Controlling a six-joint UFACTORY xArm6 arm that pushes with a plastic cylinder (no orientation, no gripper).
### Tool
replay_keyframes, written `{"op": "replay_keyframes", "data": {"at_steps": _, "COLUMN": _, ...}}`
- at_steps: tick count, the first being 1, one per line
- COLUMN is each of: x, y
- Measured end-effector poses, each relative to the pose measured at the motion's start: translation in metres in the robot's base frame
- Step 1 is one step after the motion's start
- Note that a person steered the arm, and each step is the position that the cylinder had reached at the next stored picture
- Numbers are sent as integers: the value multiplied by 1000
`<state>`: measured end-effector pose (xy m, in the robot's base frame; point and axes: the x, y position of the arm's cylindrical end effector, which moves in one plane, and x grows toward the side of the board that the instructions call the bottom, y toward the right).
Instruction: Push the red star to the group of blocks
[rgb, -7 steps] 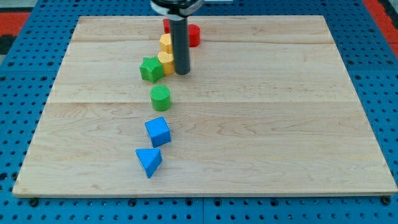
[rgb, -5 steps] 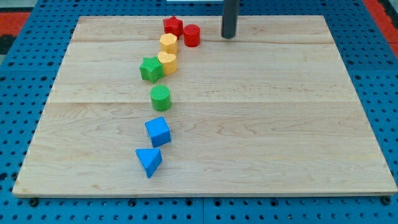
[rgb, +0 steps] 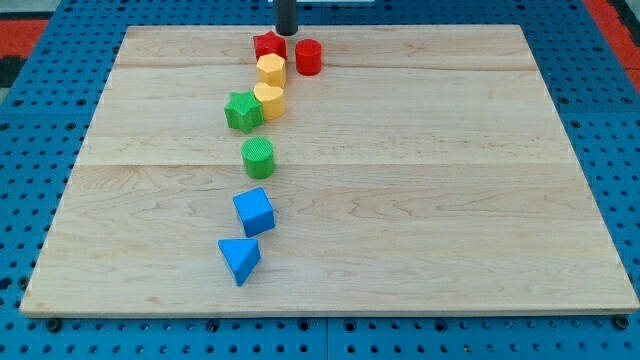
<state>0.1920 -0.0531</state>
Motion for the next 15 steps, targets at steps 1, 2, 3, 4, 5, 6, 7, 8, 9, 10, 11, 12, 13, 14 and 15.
{"op": "replay_keyframes", "data": {"at_steps": 1, "x": 10, "y": -46}}
{"op": "replay_keyframes", "data": {"at_steps": 2, "x": 33, "y": -45}}
{"op": "replay_keyframes", "data": {"at_steps": 3, "x": 49, "y": -37}}
{"op": "replay_keyframes", "data": {"at_steps": 4, "x": 51, "y": -34}}
{"op": "replay_keyframes", "data": {"at_steps": 5, "x": 34, "y": -33}}
{"op": "replay_keyframes", "data": {"at_steps": 6, "x": 41, "y": -13}}
{"op": "replay_keyframes", "data": {"at_steps": 7, "x": 62, "y": -6}}
{"op": "replay_keyframes", "data": {"at_steps": 8, "x": 75, "y": -7}}
{"op": "replay_keyframes", "data": {"at_steps": 9, "x": 76, "y": -21}}
{"op": "replay_keyframes", "data": {"at_steps": 10, "x": 91, "y": -14}}
{"op": "replay_keyframes", "data": {"at_steps": 11, "x": 95, "y": 36}}
{"op": "replay_keyframes", "data": {"at_steps": 12, "x": 112, "y": 62}}
{"op": "replay_keyframes", "data": {"at_steps": 13, "x": 112, "y": 66}}
{"op": "replay_keyframes", "data": {"at_steps": 14, "x": 111, "y": 109}}
{"op": "replay_keyframes", "data": {"at_steps": 15, "x": 143, "y": 127}}
